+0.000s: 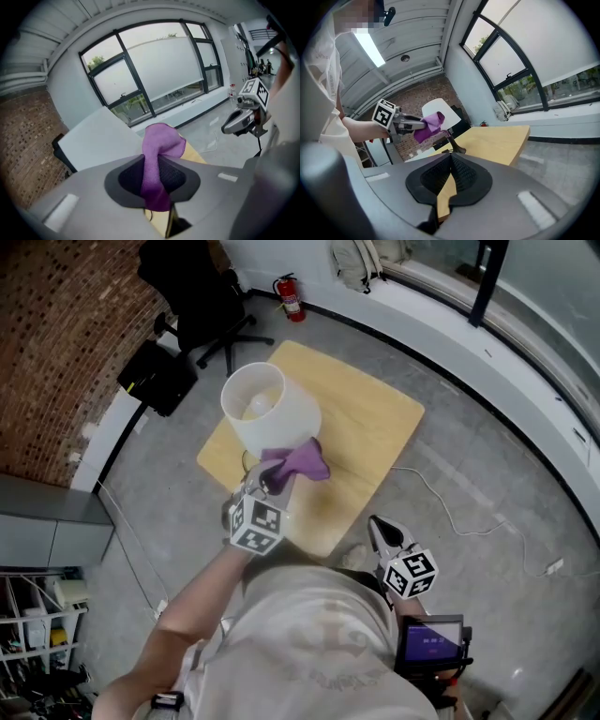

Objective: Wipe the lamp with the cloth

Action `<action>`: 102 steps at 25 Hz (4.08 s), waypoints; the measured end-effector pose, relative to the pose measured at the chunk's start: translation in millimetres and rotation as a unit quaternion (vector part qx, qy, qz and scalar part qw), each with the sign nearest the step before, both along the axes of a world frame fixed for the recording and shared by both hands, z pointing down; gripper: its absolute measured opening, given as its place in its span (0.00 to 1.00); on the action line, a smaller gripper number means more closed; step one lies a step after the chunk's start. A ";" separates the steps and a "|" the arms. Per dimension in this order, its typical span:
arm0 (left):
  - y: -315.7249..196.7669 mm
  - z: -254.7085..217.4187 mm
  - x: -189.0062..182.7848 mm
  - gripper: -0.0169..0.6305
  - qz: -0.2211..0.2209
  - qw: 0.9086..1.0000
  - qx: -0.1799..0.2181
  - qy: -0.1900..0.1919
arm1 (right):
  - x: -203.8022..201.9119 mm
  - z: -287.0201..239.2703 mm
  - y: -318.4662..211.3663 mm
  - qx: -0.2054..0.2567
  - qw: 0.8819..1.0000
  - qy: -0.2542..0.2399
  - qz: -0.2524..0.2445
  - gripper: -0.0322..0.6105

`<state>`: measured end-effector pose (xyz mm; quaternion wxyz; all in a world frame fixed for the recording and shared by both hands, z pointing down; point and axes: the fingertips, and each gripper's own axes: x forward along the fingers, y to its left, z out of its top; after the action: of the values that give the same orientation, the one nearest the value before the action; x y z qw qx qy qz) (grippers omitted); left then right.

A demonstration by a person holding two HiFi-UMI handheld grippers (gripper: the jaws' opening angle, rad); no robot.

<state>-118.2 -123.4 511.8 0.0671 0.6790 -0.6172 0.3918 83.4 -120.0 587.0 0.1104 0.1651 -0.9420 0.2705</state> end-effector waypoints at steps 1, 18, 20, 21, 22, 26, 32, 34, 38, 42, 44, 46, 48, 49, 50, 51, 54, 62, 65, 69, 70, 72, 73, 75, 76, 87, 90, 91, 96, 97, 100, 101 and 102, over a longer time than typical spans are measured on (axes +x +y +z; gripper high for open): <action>3.4 -15.1 -2.2 0.14 -0.003 1.000 0.022 0.001 | -1.2 -0.6 1.1 0.001 1.000 0.000 -0.003 0.07; 2.3 -103.8 -105.2 0.14 -0.044 0.987 0.142 -0.057 | -68.1 -17.4 10.7 0.026 0.999 -0.006 -0.035 0.07; -4.0 -93.0 -102.1 0.14 -0.035 0.989 0.132 -0.056 | -70.2 -21.9 1.8 0.032 0.999 -0.001 -0.032 0.07; -7.8 -86.2 -95.0 0.14 -0.031 0.990 0.128 -0.053 | -64.8 -24.5 -2.8 0.036 0.999 0.003 -0.029 0.07; -11.4 -79.7 -86.4 0.14 -0.026 0.991 0.126 -0.047 | -57.6 -26.4 -6.8 0.039 0.999 0.007 -0.023 0.07; -18.3 -61.6 -62.6 0.14 -0.005 0.992 0.125 -0.026 | -41.3 -31.0 -13.8 0.048 0.999 0.018 -0.001 0.07; -13.3 -16.5 -40.8 0.14 0.040 0.996 0.084 -0.015 | -45.3 -39.8 -12.5 0.062 0.998 0.019 0.014 0.07; -6.5 3.6 -32.7 0.14 0.061 0.996 0.060 -0.013 | -44.3 -38.2 -5.7 0.057 0.998 0.020 0.024 0.07; 2.2 25.4 -23.8 0.14 0.099 0.995 0.021 0.006 | -52.9 -39.2 7.4 0.054 0.997 0.028 0.037 0.07; 14.5 8.6 -23.8 0.14 0.121 0.991 0.045 0.035 | -66.3 -42.1 19.4 0.057 0.997 0.036 0.041 0.07; 19.9 -19.4 -28.0 0.14 0.127 0.987 0.086 0.042 | -71.8 -44.2 23.3 0.059 0.996 0.040 0.044 0.07; 23.7 -51.4 -37.5 0.14 0.126 0.982 0.134 0.038 | -77.2 -46.8 25.2 0.063 0.996 0.043 0.047 0.07; 24.8 -84.8 -51.7 0.14 0.116 0.976 0.181 0.032 | -83.8 -50.4 26.5 0.068 0.996 0.044 0.049 0.07; 24.5 -101.1 -59.4 0.14 0.109 0.973 0.203 0.028 | -87.7 -52.5 27.9 0.070 0.995 0.043 0.049 0.07; 23.8 -115.6 -66.6 0.14 0.102 0.969 0.222 0.025 | -91.7 -54.9 29.8 0.071 0.995 0.042 0.050 0.07; 22.3 -127.0 -73.0 0.14 0.097 0.966 0.237 0.021 | -95.3 -56.6 32.2 0.072 0.995 0.042 0.050 0.07; 13.1 -132.8 -84.5 0.14 0.100 0.965 0.243 0.008 | -102.9 -57.6 40.6 0.076 0.995 0.047 0.051 0.07; 8.8 -81.0 -72.6 0.14 0.153 0.966 0.206 -0.002 | -103.4 -65.1 49.0 0.088 0.991 0.064 0.081 0.07; 12.4 -59.3 -66.5 0.14 0.171 0.967 0.187 0.006 | -100.1 -64.2 52.2 0.089 0.989 0.072 0.093 0.07; 19.5 -22.5 -61.5 0.14 0.192 0.971 0.144 0.017 | -103.8 -66.0 57.4 0.086 0.988 0.077 0.103 0.07; 21.4 -14.2 -60.3 0.14 0.197 0.971 0.133 0.021 | -105.8 -67.1 58.7 0.086 0.988 0.078 0.104 0.07; 25.3 3.9 -57.5 0.14 0.209 0.971 0.109 0.028 | -109.1 -65.8 61.5 0.086 0.987 0.081 0.105 0.07; 27.6 14.6 -55.0 0.14 0.215 0.971 0.095 0.030 | -110.4 -65.1 62.8 0.086 0.987 0.082 0.106 0.07; 33.1 35.5 -49.5 0.14 0.228 0.971 0.065 0.034 | -112.5 -65.4 65.1 0.085 0.987 0.084 0.105 0.07; 36.1 42.6 -48.1 0.14 0.232 0.970 0.055 0.038 | -113.8 -66.3 66.2 0.085 0.987 0.086 0.105 0.07; 45.2 -80.7 -101.7 0.14 0.150 0.947 0.240 0.151 | -133.6 -73.2 71.4 0.091 0.986 0.098 0.100 0.07; 38.5 -117.3 -129.6 0.14 0.106 0.934 0.295 0.172 | -143.8 -76.3 71.2 0.095 0.986 0.095 0.095 0.07; 35.3 -120.1 -135.8 0.14 0.092 0.934 0.298 0.174 | -145.6 -77.5 71.2 0.097 0.986 0.094 0.092 0.07; 19.6 -86.8 -155.0 0.14 0.057 0.947 0.261 0.181 | -157.6 -82.2 73.2 0.105 0.987 0.087 0.084 0.07; 18.9 -78.2 -156.5 0.14 0.050 0.949 0.251 0.187 | -158.6 -83.7 73.9 0.106 0.987 0.087 0.084 0.07; 20.3 -54.7 -159.4 0.14 0.033 0.953 0.224 0.199 | -159.2 -86.6 75.6 0.108 0.986 0.086 0.088 0.07; 21.1 -47.3 -159.9 0.14 0.029 0.955 0.217 0.201 | -158.3 -86.5 76.2 0.108 0.986 0.087 0.089 0.07; 21.7 -39.9 -159.6 0.14 0.026 0.956 0.208 0.203 | -156.7 -86.1 76.9 0.107 0.986 0.088 0.091 0.07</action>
<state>-277.8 -101.6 471.9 0.0378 0.7587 -0.6409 0.1102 -73.3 -43.1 501.0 0.1493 0.2842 -0.9333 0.1612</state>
